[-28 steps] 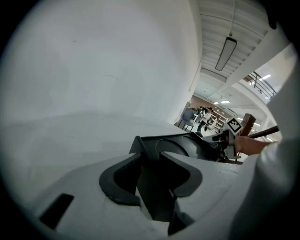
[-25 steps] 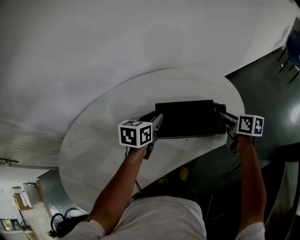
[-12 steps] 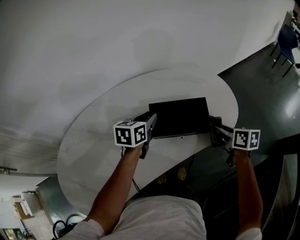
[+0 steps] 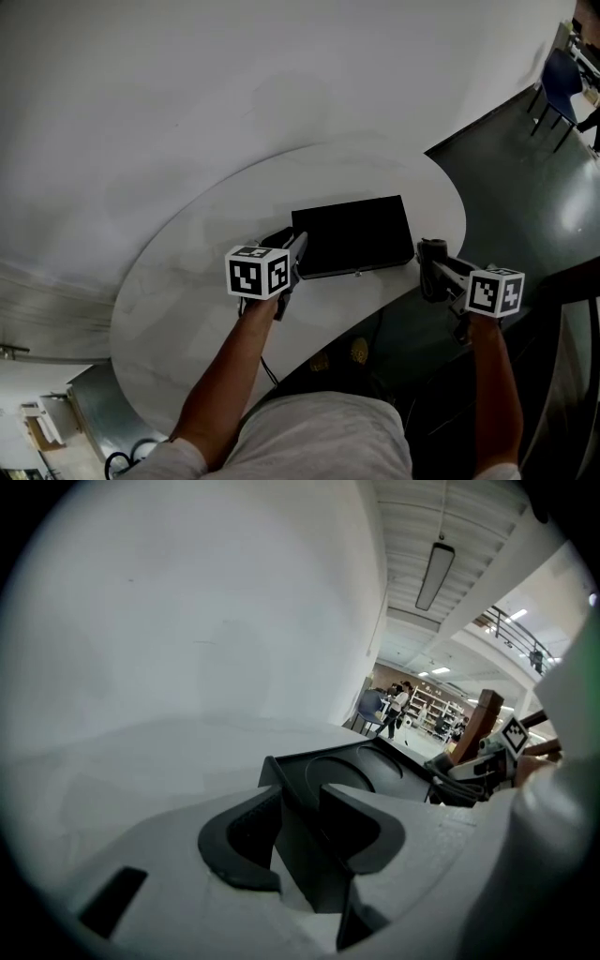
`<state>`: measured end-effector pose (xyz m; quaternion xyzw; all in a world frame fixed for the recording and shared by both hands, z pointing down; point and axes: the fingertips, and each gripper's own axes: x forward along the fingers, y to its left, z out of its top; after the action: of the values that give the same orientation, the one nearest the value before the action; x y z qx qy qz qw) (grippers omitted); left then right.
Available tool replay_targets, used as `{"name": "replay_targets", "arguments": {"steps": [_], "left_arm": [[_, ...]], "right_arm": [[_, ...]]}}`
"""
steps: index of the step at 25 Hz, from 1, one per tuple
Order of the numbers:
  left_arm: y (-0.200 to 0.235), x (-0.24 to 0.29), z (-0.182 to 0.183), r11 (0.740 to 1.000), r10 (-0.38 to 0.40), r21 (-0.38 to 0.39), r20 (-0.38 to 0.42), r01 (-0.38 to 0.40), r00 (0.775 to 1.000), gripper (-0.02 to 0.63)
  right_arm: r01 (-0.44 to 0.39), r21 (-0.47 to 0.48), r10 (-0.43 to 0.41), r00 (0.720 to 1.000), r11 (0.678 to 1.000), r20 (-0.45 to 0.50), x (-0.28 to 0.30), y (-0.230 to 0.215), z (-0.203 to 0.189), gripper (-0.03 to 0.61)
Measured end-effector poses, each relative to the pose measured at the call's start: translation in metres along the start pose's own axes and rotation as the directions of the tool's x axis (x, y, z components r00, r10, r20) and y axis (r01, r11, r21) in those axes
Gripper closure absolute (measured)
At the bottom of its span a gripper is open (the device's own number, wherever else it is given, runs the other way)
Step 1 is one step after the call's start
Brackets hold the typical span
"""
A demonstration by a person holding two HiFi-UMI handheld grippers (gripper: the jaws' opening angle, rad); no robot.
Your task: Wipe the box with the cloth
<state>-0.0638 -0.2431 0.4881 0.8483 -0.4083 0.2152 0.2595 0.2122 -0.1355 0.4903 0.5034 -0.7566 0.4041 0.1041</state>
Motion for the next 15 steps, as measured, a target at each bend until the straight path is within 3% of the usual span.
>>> {"name": "replay_targets", "arguments": {"steps": [7, 15], "left_arm": [[-0.023, -0.035, 0.022, 0.996, -0.067, 0.060, 0.131, 0.059, 0.989, 0.476], [-0.053, -0.081, 0.050, 0.978, -0.203, 0.115, 0.325, 0.175, 0.924, 0.512]], "right_arm": [[-0.001, -0.152, 0.021, 0.992, 0.988, 0.127, -0.028, 0.047, 0.036, 0.479], [-0.042, -0.308, 0.125, 0.958, 0.951, 0.257, -0.034, 0.128, 0.057, 0.479]]}}
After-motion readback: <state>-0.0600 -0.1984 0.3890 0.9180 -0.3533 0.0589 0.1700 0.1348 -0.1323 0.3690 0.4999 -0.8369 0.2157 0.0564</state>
